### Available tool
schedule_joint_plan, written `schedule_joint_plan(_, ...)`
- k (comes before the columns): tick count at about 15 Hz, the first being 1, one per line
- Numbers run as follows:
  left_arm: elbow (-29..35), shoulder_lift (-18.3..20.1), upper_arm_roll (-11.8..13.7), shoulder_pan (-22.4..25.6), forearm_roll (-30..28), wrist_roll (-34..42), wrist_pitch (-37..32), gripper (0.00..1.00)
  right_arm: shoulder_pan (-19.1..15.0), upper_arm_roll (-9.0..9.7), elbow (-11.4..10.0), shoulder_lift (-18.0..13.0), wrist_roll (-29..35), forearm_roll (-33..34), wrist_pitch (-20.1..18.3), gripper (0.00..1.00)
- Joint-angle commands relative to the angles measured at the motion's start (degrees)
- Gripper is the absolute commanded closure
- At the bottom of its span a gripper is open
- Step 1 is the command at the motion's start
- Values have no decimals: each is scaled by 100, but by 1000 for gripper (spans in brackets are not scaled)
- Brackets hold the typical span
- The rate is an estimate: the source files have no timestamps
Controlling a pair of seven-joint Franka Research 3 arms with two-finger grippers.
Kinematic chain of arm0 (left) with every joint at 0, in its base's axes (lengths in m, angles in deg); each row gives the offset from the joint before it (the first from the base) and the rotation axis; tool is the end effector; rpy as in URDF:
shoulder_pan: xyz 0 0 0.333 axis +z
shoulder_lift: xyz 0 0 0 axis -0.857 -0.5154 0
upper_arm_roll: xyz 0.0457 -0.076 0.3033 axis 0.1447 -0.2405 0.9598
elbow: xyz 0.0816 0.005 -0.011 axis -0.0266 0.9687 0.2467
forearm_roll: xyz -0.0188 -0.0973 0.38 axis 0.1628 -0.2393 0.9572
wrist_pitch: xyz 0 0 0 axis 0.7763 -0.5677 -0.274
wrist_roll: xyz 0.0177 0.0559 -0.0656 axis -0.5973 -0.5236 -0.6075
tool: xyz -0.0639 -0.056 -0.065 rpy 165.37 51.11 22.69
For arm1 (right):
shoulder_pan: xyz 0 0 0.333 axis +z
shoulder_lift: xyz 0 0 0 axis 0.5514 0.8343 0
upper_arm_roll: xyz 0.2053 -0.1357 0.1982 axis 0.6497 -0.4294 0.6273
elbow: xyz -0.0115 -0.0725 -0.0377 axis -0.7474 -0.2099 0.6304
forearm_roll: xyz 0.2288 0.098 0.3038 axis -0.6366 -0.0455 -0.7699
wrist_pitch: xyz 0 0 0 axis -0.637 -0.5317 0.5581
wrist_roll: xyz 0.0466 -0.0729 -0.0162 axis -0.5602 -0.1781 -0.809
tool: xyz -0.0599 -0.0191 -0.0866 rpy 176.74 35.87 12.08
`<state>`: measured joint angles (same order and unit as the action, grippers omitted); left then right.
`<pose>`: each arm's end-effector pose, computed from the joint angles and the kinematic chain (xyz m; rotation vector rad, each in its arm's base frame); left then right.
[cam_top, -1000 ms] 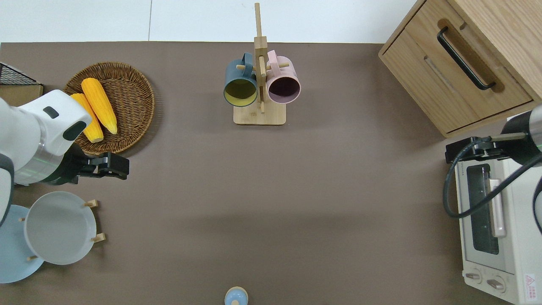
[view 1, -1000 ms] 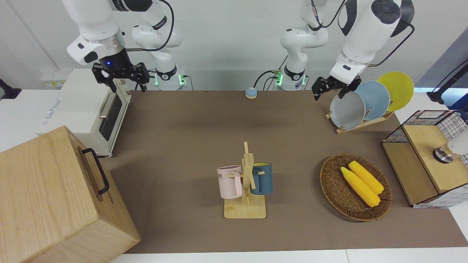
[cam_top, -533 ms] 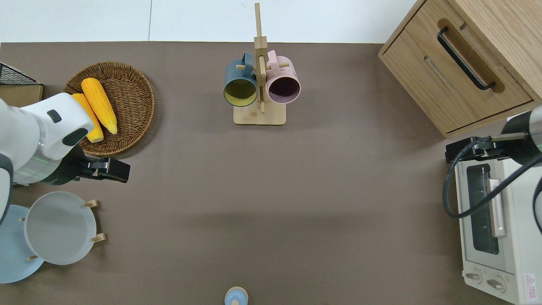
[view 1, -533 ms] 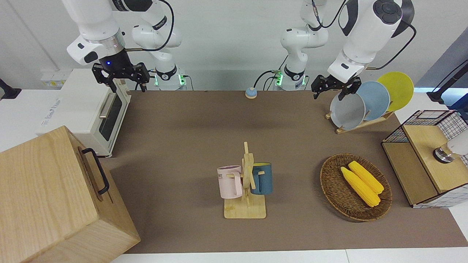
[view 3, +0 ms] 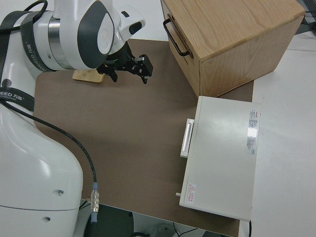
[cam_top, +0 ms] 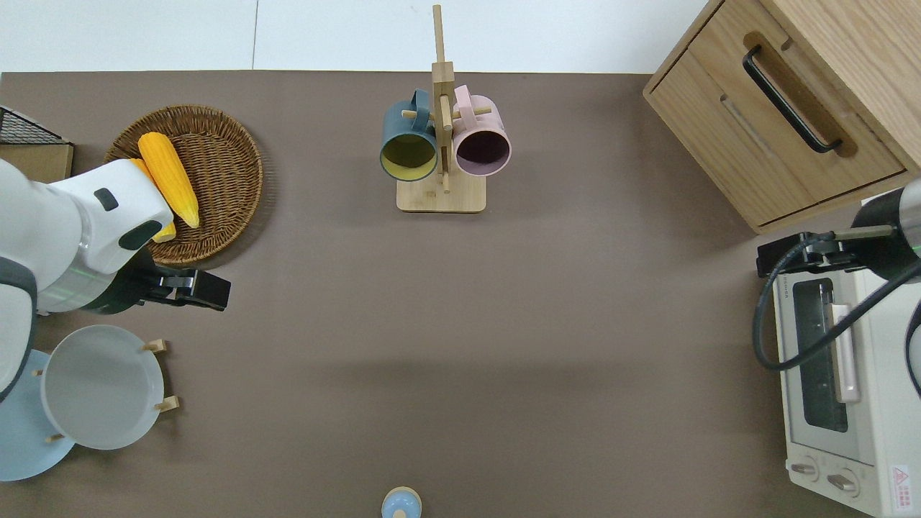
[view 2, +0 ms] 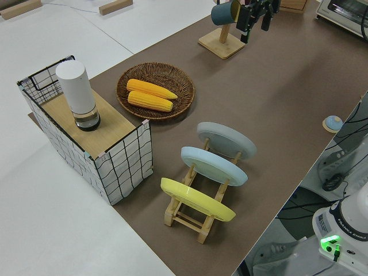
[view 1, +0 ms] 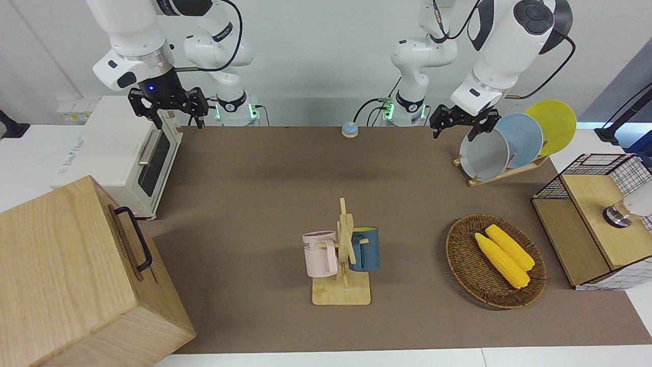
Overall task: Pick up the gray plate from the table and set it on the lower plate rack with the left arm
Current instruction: 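Open the left gripper and withdraw it away from the rack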
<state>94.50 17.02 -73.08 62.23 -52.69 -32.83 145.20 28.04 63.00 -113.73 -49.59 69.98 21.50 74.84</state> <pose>0.5380 -0.0835 0.5842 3.1015 -0.1916 -0.1684 0.5516 0.0297 0.6411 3.1169 0.0177 -0.0701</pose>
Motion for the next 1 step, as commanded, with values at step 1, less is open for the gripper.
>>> schedule_joint_plan(1,60,51,20,-26,-38,25,85,0,41,-34,37,2,22,-15,-5,17)
